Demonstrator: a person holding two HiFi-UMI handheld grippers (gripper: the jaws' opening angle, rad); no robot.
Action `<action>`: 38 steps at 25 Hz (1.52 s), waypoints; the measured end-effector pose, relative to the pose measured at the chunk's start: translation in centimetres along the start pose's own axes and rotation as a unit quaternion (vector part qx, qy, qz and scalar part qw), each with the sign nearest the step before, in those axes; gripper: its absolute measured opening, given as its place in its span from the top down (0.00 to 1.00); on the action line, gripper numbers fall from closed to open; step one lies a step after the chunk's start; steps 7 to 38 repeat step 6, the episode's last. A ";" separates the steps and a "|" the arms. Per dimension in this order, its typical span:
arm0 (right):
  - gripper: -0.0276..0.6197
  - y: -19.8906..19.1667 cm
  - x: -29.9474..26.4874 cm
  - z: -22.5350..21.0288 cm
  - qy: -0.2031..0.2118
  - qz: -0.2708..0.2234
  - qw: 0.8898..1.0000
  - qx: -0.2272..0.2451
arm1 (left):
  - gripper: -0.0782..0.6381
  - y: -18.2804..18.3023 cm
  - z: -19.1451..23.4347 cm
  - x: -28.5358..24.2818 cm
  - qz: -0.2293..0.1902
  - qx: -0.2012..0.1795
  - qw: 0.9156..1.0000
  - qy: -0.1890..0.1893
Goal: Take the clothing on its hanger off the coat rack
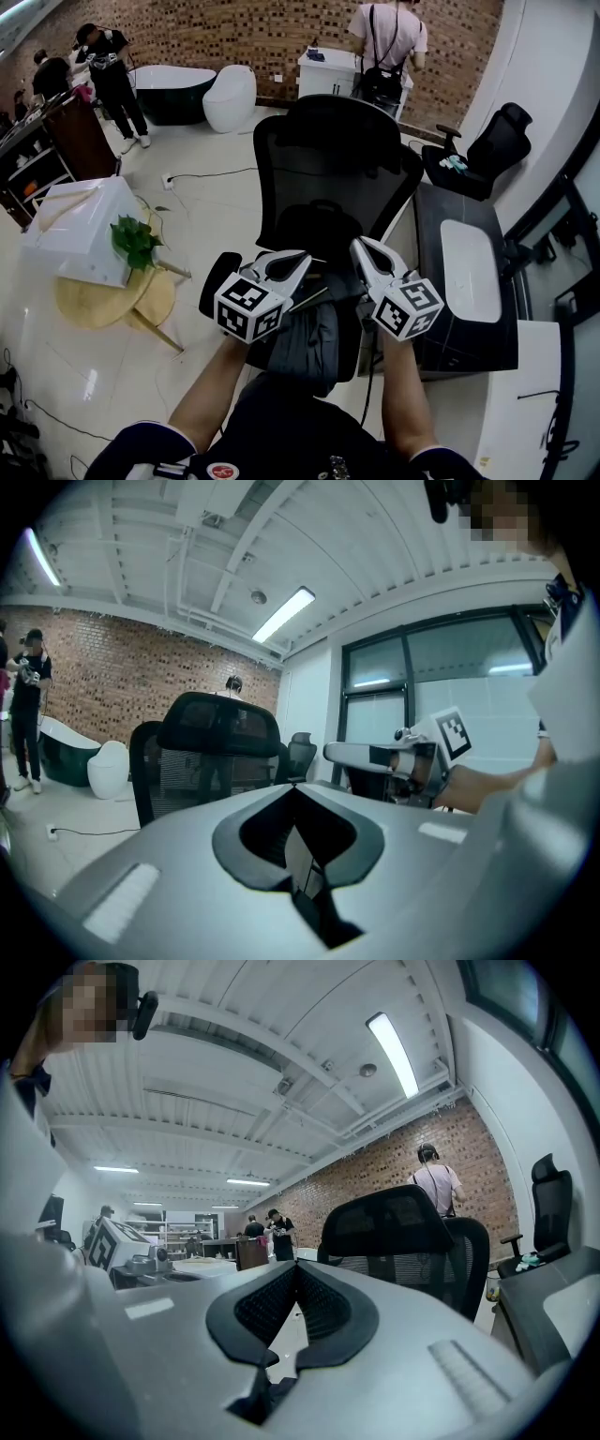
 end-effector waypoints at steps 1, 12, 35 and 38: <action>0.95 0.0 0.0 0.0 0.000 0.000 1.000 0.000 | 0.88 0.0 0.0 0.0 0.001 -0.001 1.000 0.001; 0.95 0.2 0.2 0.3 -0.001 0.001 1.000 -0.001 | 0.87 0.2 -0.2 0.3 0.003 -0.004 1.000 0.005; 0.95 0.2 0.2 0.3 -0.001 0.001 1.000 -0.001 | 0.87 0.2 -0.2 0.3 0.003 -0.004 1.000 0.005; 0.95 0.2 0.2 0.3 -0.001 0.001 1.000 -0.001 | 0.87 0.2 -0.2 0.3 0.003 -0.004 1.000 0.005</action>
Point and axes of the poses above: the fingertips, and each gripper's own axes: x backward along the fingers, z to its left, y out of its top, the point moved 8 cm from there along x, backward along the fingers, and after that the axes turned 8 degrees about y, right-handed, at the moved point
